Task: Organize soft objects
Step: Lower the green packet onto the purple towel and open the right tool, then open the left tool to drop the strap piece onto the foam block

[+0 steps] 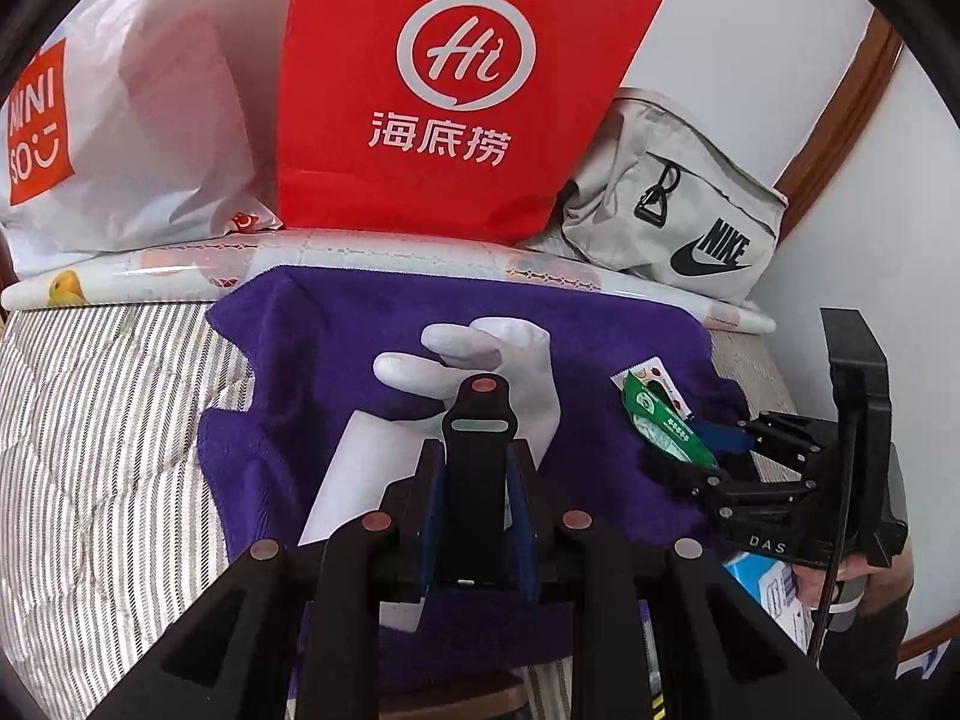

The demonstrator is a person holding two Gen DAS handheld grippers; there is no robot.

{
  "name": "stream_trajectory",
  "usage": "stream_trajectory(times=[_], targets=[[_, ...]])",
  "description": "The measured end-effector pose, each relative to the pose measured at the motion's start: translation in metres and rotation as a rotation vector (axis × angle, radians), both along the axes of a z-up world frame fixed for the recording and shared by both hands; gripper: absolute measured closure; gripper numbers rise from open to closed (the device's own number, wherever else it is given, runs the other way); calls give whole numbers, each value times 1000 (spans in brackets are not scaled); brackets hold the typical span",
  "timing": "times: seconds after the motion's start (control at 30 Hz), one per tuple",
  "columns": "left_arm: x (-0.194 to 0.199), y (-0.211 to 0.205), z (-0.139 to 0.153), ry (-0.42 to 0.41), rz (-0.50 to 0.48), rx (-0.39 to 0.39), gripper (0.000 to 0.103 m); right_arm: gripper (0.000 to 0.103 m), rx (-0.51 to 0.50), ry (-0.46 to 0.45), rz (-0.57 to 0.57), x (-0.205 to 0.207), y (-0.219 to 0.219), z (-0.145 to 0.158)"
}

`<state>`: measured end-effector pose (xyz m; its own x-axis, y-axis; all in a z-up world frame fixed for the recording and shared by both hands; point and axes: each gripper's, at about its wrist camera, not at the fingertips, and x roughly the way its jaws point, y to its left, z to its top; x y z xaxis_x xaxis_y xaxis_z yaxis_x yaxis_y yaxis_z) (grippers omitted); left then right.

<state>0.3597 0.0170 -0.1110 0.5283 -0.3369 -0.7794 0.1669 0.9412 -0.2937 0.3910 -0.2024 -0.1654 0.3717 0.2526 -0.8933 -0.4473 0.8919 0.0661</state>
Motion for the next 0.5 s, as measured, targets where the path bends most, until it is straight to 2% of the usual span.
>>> stream_trajectory(times=[0.4, 0.5], targets=[[13, -8, -14, 42, -1, 11, 83, 55, -39, 30, 46, 4, 13, -8], [14, -9, -14, 45, -3, 10, 82, 52, -43, 43, 51, 4, 14, -10]])
